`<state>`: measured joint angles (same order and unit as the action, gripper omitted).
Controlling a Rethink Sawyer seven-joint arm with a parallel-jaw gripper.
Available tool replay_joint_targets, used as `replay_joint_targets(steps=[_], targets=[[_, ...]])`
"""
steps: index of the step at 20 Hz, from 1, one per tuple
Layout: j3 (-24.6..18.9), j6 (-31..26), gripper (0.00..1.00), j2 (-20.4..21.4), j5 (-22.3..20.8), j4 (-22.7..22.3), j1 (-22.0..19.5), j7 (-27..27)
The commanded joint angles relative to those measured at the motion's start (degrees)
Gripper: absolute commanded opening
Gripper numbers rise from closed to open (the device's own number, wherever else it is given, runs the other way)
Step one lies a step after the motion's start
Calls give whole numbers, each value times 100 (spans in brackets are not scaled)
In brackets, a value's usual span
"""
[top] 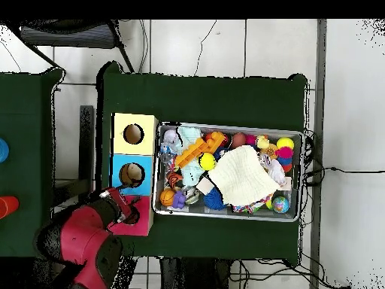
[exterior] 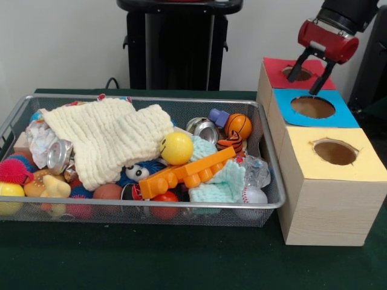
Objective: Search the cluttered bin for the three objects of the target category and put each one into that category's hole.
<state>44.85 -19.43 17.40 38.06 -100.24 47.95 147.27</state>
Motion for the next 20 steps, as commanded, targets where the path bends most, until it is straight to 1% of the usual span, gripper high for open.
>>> replay_joint_targets(steps=[1,2,4,7,8,9,10,12,14,16,20], targets=[[-1045,787,100,1091,-1069,-560,-1192,-878],[-1242,890,100,1385,-1279,-725,-1487,-1066],[-1543,1080,100,1872,-1685,-979,-1974,-1217],[-2008,1407,100,2449,-2257,-1367,-2616,-1066],[-2379,1643,100,2626,-2449,-1568,-2977,-944],[-2665,1901,100,2677,-2686,-1669,-3267,-772],[-3011,2183,100,2677,-2950,-1766,-3596,-583],[-3365,2589,100,2537,-3430,-1741,-3972,-262],[-3635,3013,100,2364,-3932,-1642,-4240,-20],[-3850,3351,100,2220,-4333,-1575,-4424,165],[-4088,3672,100,2066,-4738,-1473,-4593,434]])
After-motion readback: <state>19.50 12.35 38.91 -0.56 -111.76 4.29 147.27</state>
